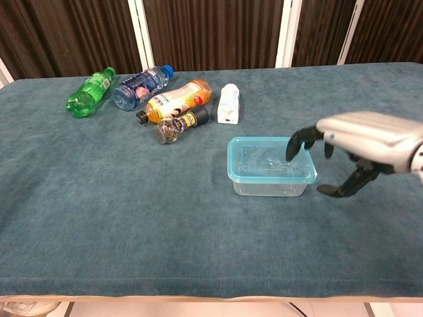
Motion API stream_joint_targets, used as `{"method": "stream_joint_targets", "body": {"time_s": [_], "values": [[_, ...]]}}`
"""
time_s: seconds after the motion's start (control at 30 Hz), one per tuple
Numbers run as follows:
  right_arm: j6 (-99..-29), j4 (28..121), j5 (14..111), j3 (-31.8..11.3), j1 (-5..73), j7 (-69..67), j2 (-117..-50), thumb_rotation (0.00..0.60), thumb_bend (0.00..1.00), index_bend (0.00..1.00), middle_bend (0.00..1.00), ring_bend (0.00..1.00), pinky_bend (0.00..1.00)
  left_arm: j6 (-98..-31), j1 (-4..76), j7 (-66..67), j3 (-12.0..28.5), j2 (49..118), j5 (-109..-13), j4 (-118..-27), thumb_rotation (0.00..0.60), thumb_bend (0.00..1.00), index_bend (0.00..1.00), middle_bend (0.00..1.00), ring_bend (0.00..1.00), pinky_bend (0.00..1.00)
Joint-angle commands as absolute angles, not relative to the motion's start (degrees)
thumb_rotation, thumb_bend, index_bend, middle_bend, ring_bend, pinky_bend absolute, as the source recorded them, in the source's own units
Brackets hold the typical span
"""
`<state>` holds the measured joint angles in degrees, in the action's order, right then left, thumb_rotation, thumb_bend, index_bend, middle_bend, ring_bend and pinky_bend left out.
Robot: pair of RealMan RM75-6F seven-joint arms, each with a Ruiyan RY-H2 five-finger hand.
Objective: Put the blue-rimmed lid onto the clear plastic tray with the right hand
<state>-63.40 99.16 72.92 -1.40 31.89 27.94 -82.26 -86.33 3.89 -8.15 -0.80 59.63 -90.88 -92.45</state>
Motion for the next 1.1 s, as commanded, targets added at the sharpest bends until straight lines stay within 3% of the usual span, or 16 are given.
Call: {"method": "stream_joint_targets", "body": {"time_s": [0.03,0.1,0.27,0.37,0.53,0.77,1.1], "values": [[-68.76,103.66,76.92,-0.39,29.15,29.53,-78.21,0.600,0.45,0.37,0.31,0.21,0.40,-86.27,3.97,-7.95,-0.82,59.70,-91.00,-92.44,0.600,0.44,0.19,0.07,0.04,0.25],[-72.01,105.58,78.93,0.62,27.21,30.71,-75.92,0.600,0.45,0.31,0.27,0.17,0.35,-86.34,3.96,-7.74,-0.85,59.76,-91.12,-92.42,0.600,0.44,0.19,0.07,0.04,0.25],[-79.39,106.74,82.47,3.99,21.28,30.91,-70.36,0.600,0.45,0.08,0.08,0.02,0.13,-86.69,3.84,-7.39,-0.77,59.99,-91.15,-92.34,0.600,0.44,0.19,0.07,0.04,0.25],[-83.17,105.17,82.63,5.47,17.38,29.01,-67.99,0.600,0.45,0.01,0.02,0.00,0.04,-86.68,3.83,-6.71,-0.71,60.22,-91.02,-92.39,0.600,0.44,0.19,0.08,0.04,0.25],[-87.34,98.68,83.26,5.80,12.87,23.62,-67.55,0.600,0.45,0.00,0.00,0.00,0.01,-86.65,3.89,-4.79,-0.36,60.79,-90.50,-92.74,0.600,0.44,0.19,0.08,0.04,0.25],[-87.34,91.71,82.71,4.18,10.59,16.16,-68.83,0.600,0.44,0.00,0.00,0.00,0.01,-86.50,4.04,-1.69,0.03,61.86,-89.95,-93.07,0.600,0.45,0.19,0.08,0.04,0.25],[-86.55,89.86,84.80,3.29,9.40,12.45,-68.70,0.600,0.44,0.00,0.00,0.00,0.01,-85.52,4.42,0.50,-0.15,62.21,-89.83,-93.69,0.600,0.44,0.19,0.08,0.04,0.25]]}}
